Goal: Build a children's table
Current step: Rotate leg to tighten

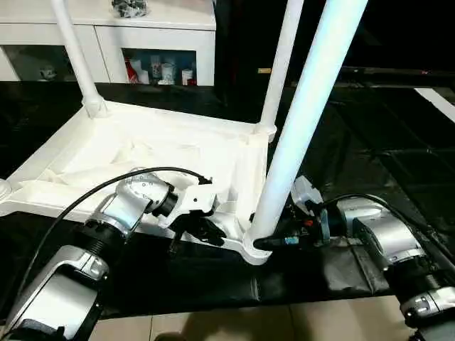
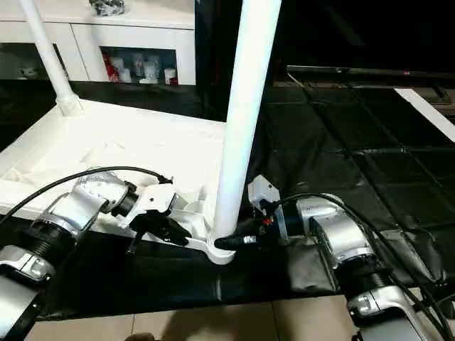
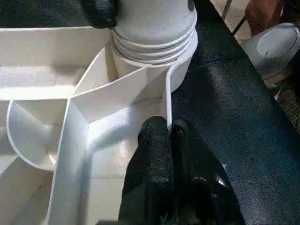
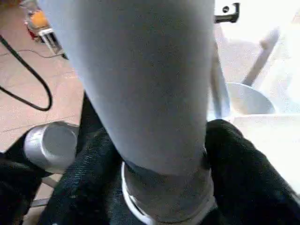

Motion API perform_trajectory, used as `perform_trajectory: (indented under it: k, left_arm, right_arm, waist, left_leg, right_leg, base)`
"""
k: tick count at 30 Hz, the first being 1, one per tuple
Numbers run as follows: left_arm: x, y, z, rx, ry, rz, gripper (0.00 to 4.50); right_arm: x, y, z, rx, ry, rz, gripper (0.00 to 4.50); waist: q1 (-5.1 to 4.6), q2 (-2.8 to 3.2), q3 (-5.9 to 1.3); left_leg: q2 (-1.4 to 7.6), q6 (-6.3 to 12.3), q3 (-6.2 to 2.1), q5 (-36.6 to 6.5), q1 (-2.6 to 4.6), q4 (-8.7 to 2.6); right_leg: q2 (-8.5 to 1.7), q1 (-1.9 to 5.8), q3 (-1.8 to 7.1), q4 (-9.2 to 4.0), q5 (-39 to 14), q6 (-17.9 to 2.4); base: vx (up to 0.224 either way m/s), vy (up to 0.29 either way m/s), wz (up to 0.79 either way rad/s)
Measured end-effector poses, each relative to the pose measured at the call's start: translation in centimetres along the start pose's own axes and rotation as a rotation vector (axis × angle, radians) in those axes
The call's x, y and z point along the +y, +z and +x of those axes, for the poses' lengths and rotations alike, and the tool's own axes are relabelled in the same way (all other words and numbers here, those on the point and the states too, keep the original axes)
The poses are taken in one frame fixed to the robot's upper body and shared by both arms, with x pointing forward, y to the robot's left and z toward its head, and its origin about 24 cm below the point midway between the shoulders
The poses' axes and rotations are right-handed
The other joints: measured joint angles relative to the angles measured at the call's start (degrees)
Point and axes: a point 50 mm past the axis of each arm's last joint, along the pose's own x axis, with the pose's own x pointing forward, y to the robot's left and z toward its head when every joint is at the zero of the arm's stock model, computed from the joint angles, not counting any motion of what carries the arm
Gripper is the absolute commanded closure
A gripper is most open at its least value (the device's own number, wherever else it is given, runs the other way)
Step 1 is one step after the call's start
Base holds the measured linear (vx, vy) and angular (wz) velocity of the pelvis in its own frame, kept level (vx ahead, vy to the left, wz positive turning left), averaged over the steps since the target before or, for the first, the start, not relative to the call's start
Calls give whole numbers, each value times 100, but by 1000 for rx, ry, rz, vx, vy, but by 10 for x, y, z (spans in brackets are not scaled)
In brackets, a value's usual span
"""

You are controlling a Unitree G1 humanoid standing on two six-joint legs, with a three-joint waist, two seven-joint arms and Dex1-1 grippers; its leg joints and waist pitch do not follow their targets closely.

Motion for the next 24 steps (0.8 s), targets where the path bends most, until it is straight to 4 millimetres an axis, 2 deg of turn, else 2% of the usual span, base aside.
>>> perform_trajectory:
  k: [6,12,14,17,19,22,24]
  left_arm:
    - [-1,0,-1,-29,10,-30,450]
    - [4,-6,-5,-46,125,-117,450]
    - [10,-9,-2,-55,233,-172,450]
    - [26,-5,5,-60,417,-270,450]
    - [32,1,16,-97,486,-327,450]
    - [42,8,27,-128,579,-400,450]
    - [43,9,29,-140,606,-425,450]
  right_arm:
    - [-1,2,2,-25,-8,-5,227]
    - [-5,1,7,-89,-158,21,240]
    - [-13,-2,12,-112,-297,52,242]
    - [-34,5,24,-160,-573,109,249]
    - [-44,8,25,-165,-689,143,251]
    - [-57,14,30,-181,-826,191,253]
    - [-60,17,32,-183,-856,201,253]
  waist:
    - [-26,0,0]
    - [-100,3,-1]
    - [-151,0,-4]
    - [-334,1,-4]
    - [-396,-5,-7]
    - [-396,-6,-7]
    - [-365,-4,-8]
  left_leg:
    - [0,-1,0,0,2,0]
    - [-1,-11,-1,7,17,2]
    - [-1,-18,-4,11,34,0]
    - [-6,-22,-7,13,48,6]
    - [-6,-18,-10,10,47,5]
    - [-7,-17,-9,9,41,-6]
    - [-6,-18,-8,9,44,-28]
  right_leg:
    - [0,0,0,1,0,1]
    - [0,0,1,13,3,-3]
    - [1,7,0,18,3,-3]
    - [-1,7,-3,9,2,-3]
    - [-1,11,-6,-8,3,-2]
    - [0,4,-6,-5,11,-9]
    - [2,2,-8,-5,13,-15]
  base:
    - [0,0,0]
    - [0,0,0]
    - [0,0,0]
    - [0,0,0]
    - [0,0,0]
    - [0,0,0]
    - [0,0,0]
